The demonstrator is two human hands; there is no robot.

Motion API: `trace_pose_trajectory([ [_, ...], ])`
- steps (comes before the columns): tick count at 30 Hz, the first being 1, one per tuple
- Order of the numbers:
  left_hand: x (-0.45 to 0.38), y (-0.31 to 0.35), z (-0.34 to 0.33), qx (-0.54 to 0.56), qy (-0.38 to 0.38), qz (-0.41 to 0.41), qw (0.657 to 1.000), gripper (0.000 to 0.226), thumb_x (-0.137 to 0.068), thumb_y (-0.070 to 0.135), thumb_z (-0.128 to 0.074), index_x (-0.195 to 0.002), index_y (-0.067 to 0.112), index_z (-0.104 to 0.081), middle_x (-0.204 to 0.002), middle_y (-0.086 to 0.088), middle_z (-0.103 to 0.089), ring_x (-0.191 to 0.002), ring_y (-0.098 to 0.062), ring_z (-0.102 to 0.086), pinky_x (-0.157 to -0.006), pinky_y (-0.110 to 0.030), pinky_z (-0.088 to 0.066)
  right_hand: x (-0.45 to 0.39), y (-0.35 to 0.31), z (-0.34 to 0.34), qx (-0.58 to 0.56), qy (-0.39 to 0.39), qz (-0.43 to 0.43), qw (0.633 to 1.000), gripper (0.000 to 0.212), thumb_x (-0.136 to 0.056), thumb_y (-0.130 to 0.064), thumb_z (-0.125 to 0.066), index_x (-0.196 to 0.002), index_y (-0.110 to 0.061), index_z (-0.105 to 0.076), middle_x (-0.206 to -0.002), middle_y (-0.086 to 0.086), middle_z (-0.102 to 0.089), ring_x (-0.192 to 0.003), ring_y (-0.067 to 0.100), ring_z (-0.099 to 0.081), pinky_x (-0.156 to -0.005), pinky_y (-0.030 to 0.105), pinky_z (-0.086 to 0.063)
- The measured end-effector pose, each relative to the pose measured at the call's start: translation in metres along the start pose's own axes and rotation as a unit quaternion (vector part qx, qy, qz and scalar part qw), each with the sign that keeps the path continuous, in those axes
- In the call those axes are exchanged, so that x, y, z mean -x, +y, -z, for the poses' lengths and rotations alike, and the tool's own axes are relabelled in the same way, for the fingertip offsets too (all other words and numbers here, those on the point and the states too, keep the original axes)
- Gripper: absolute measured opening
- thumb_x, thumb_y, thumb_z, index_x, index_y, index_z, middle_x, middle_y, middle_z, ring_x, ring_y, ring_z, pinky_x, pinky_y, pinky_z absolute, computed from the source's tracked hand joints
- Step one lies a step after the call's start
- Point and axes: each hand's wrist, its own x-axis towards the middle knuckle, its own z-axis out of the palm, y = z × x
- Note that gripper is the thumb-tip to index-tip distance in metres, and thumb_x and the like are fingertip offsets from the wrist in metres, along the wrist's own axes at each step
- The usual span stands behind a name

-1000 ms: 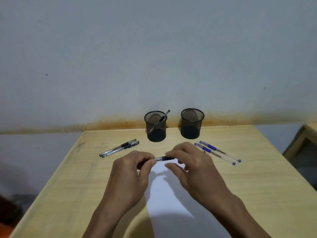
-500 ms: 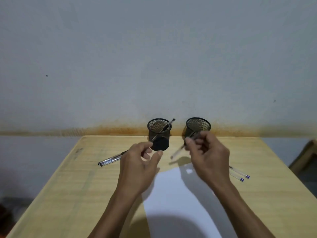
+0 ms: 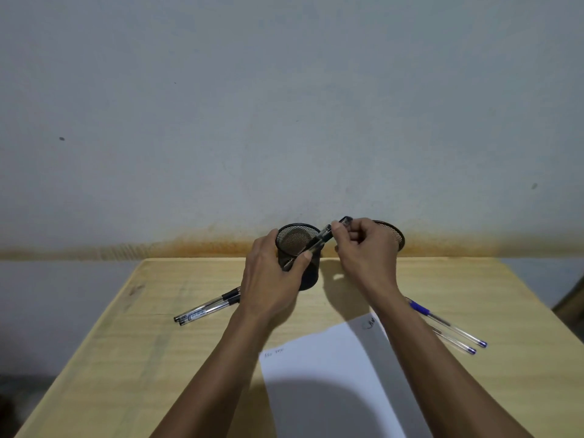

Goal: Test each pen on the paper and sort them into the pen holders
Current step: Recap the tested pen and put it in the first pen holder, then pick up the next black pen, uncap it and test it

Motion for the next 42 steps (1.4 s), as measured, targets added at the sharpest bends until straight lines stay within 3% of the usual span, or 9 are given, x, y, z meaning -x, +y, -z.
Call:
trace_pose_trajectory([
  [4, -0.001, -0.004, -0.004, 0.011, 0.011, -0.011, 1.0, 0.061, -0.084, 0.045, -0.07, -0.135, 0.021, -0.048, -0.112, 0.014, -0.043, -0.117, -0.018, -0.051, -0.09, -0.025, -0.035, 0.003, 0.003, -0.008, 0.026, -0.005, -0.017, 1.0, 0.026, -0.088, -0.035, -0.075, -0.072, -0.016, -0.069, -0.059, -0.01, -0.065, -0.052, -0.005, -0.061, -0.053, 0.008, -0.04],
  [6, -0.002, -0.007, -0.005, 0.016, 0.016, -0.011, 1.0, 0.062, -0.083, 0.045, -0.071, -0.135, 0.021, -0.048, -0.114, 0.012, -0.045, -0.117, -0.018, -0.052, -0.093, -0.026, -0.038, 0.005, 0.001, -0.01, 0.029, -0.015, -0.015, 0.999, 0.025, -0.089, -0.032, -0.076, -0.074, -0.013, -0.07, -0.058, -0.011, -0.062, -0.05, -0.012, -0.058, -0.05, 0.002, -0.039],
  [21, -0.005, -0.008, -0.006, 0.017, 0.019, 0.0, 1.0, 0.067, -0.081, 0.048, -0.072, -0.137, 0.02, -0.048, -0.12, 0.005, -0.053, -0.117, -0.019, -0.053, -0.099, -0.032, -0.043, 0.012, 0.006, -0.003, 0.041, -0.022, -0.025, 0.999, 0.019, -0.086, -0.033, -0.079, -0.078, -0.016, -0.075, -0.059, -0.015, -0.064, -0.052, -0.018, -0.057, -0.052, 0.0, -0.04],
  [24, -0.004, -0.006, -0.006, 0.018, 0.014, 0.007, 1.0, 0.067, -0.082, 0.048, -0.071, -0.138, 0.02, -0.047, -0.12, 0.006, -0.051, -0.118, -0.018, -0.052, -0.097, -0.028, -0.041, 0.018, 0.007, 0.008, 0.052, -0.014, -0.01, 0.999, 0.015, -0.087, -0.03, -0.078, -0.077, -0.02, -0.073, -0.061, -0.014, -0.065, -0.054, -0.009, -0.059, -0.055, 0.001, -0.042],
  [28, -0.004, -0.006, -0.005, 0.013, 0.005, 0.015, 1.0, 0.072, -0.081, 0.051, -0.07, -0.141, 0.019, -0.044, -0.132, -0.003, -0.053, -0.122, -0.021, -0.051, -0.103, -0.038, -0.044, 0.032, 0.004, 0.019, 0.032, -0.021, 0.019, 0.999, 0.009, -0.088, -0.023, -0.077, -0.081, -0.019, -0.074, -0.064, -0.013, -0.066, -0.057, -0.009, -0.06, -0.057, 0.002, -0.043],
  [32, 0.006, -0.004, 0.007, -0.002, 0.001, 0.021, 1.0, 0.078, -0.082, 0.053, -0.068, -0.146, 0.02, -0.038, -0.142, -0.003, -0.047, -0.128, -0.019, -0.048, -0.105, -0.039, -0.043, 0.055, 0.001, 0.019, 0.016, -0.05, 0.097, 0.994, 0.001, -0.088, -0.016, -0.076, -0.088, -0.014, -0.076, -0.071, -0.011, -0.07, -0.073, -0.002, -0.065, -0.06, 0.005, -0.046],
  [36, 0.048, -0.016, 0.03, 0.002, 0.01, 0.018, 1.0, 0.07, -0.086, 0.047, -0.068, -0.145, 0.027, -0.038, -0.136, 0.008, -0.045, -0.102, 0.009, -0.05, -0.082, -0.004, -0.038, 0.074, 0.004, 0.004, 0.046, -0.083, 0.214, 0.972, 0.003, -0.087, -0.011, -0.076, -0.089, -0.012, -0.076, -0.076, -0.003, -0.072, -0.069, 0.009, -0.065, -0.059, 0.013, -0.048],
  [40, 0.1, -0.051, 0.048, -0.134, 0.023, 0.016, 0.991, 0.057, -0.088, 0.051, -0.061, -0.138, 0.027, -0.046, -0.133, 0.009, -0.05, -0.124, -0.012, -0.045, -0.098, -0.035, -0.043, 0.08, 0.005, -0.03, 0.089, -0.161, 0.254, 0.95, 0.01, -0.089, -0.014, -0.073, -0.096, -0.009, -0.077, -0.087, 0.005, -0.073, -0.074, 0.019, -0.067, -0.067, 0.035, -0.057],
  [42, 0.115, -0.07, 0.053, -0.217, 0.007, 0.022, 0.976, 0.052, -0.089, 0.055, -0.055, -0.132, 0.027, -0.051, -0.132, 0.006, -0.054, -0.123, -0.018, -0.045, -0.096, -0.039, -0.042, 0.079, 0.004, -0.052, 0.138, -0.215, 0.268, 0.929, 0.014, -0.092, -0.018, -0.069, -0.101, -0.011, -0.077, -0.092, 0.006, -0.072, -0.082, 0.024, -0.066, -0.07, 0.039, -0.055],
])
